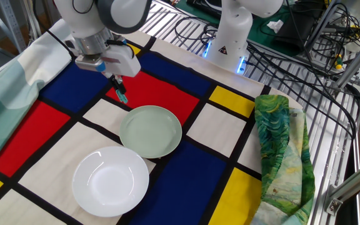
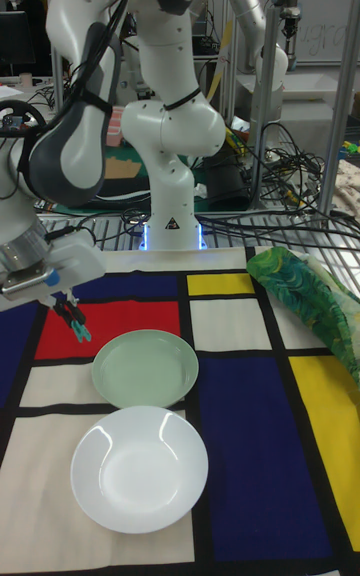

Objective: Use a clamp

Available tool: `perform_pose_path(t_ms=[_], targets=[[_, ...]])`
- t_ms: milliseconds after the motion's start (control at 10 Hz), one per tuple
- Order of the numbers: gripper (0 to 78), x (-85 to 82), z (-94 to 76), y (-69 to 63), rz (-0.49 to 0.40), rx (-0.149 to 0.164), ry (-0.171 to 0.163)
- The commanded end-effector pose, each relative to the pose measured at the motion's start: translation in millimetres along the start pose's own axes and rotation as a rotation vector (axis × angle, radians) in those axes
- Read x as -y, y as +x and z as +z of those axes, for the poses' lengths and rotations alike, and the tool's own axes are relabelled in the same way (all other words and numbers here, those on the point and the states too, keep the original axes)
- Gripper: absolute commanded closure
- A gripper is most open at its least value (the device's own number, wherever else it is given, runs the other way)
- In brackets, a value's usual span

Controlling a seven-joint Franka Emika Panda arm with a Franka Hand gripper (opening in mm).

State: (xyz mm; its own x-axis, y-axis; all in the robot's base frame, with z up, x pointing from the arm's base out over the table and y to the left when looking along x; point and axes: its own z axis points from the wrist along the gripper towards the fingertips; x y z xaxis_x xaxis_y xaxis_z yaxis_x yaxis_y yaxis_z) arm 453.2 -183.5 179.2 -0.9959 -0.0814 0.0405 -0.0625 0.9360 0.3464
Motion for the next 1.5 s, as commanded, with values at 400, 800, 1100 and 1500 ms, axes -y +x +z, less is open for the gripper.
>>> perform_pose_path(t_ms=[400, 800, 1100, 1500], targets=[[76.4, 7.1, 20.5, 3.6, -0.042, 0.030, -0.035], [76.4, 12.4, 33.6, 2.6, -0.059, 0.044, -0.044], [76.4, 17.0, 44.5, 1.6, -0.071, 0.053, -0.060], [76.4, 22.2, 56.4, 1.2, -0.078, 0.064, -0.091]])
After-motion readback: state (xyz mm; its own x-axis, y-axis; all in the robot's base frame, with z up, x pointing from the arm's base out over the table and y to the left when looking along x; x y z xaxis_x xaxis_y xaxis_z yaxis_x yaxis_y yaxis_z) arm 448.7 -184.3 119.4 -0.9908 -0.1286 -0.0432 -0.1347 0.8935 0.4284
